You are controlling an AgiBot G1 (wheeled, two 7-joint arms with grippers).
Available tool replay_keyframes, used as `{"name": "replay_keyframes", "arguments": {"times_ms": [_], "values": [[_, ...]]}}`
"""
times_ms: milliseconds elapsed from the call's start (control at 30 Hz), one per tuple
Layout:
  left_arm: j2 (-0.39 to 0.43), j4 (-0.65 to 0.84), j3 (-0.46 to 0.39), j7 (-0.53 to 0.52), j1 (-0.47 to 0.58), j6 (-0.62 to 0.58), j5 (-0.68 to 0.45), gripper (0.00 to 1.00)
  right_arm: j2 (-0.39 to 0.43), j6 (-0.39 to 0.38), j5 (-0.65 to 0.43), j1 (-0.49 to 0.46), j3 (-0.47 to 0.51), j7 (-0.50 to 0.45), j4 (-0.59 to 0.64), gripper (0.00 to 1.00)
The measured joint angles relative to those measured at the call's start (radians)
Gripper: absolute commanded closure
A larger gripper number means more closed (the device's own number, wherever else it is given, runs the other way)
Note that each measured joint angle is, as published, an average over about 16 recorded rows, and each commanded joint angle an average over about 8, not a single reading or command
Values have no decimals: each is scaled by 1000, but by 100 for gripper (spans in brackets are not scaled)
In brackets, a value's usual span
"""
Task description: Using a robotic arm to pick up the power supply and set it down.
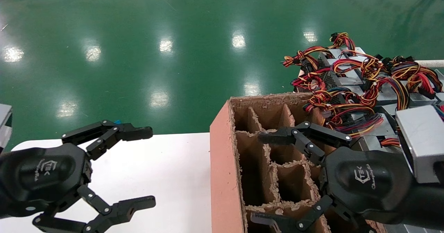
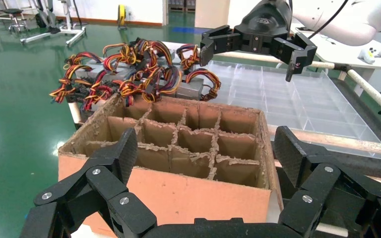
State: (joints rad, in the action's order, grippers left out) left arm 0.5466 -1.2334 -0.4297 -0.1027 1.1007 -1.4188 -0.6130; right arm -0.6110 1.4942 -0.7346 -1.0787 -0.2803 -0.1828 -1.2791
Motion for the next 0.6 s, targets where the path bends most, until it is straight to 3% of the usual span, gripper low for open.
{"name": "replay_keyframes", "arguments": {"times_ms": [600], "values": [[0,0,0,0,0,0,0,0,0,0,-1,-1,0,1,1,0]]}}
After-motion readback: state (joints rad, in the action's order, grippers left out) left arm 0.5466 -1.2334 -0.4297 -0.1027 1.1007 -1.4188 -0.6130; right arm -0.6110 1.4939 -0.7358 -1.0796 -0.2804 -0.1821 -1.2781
